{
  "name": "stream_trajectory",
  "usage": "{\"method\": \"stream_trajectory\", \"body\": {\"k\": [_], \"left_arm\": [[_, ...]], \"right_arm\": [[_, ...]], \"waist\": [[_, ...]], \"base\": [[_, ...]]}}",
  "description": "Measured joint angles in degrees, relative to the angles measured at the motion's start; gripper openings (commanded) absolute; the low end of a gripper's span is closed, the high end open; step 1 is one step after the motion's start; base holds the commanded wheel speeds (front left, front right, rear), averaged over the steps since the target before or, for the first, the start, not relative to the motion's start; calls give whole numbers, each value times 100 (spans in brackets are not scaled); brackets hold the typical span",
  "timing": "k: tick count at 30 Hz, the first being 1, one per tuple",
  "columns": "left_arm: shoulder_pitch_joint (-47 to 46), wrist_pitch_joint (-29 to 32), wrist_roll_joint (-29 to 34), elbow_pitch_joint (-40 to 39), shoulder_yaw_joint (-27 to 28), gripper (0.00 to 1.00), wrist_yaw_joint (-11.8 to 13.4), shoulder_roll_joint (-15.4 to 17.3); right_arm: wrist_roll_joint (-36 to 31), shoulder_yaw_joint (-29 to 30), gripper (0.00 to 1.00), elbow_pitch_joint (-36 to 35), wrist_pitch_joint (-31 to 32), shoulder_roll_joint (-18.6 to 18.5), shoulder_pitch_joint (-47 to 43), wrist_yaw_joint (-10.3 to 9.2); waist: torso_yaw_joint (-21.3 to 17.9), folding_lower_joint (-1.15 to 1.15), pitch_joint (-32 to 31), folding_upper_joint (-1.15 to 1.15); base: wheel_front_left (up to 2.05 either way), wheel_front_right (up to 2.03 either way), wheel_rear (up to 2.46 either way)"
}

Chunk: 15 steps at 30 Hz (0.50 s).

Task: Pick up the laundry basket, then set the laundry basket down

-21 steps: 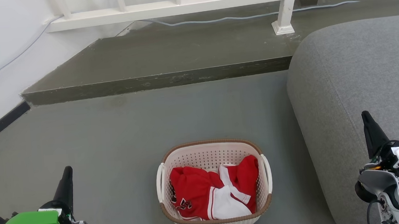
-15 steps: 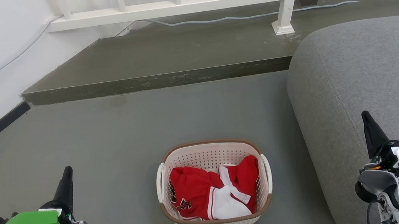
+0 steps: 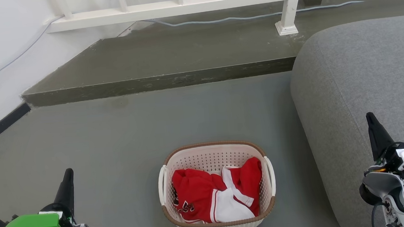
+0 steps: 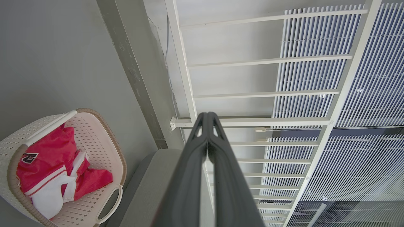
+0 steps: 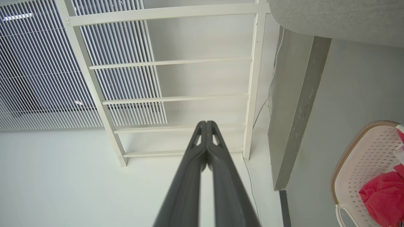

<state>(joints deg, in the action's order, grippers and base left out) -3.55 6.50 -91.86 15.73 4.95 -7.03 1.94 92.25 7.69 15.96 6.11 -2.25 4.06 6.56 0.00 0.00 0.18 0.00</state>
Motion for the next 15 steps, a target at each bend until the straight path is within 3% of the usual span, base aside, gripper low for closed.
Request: {"method": "stream_trajectory", "body": {"k": [15], "left_arm": [[0, 0, 0, 0, 0, 0, 0, 0]], "right_arm": [[0, 0, 0, 0, 0, 0, 0, 0]], "waist": [[0, 0, 0, 0]], "base": [[0, 0, 0]]}}
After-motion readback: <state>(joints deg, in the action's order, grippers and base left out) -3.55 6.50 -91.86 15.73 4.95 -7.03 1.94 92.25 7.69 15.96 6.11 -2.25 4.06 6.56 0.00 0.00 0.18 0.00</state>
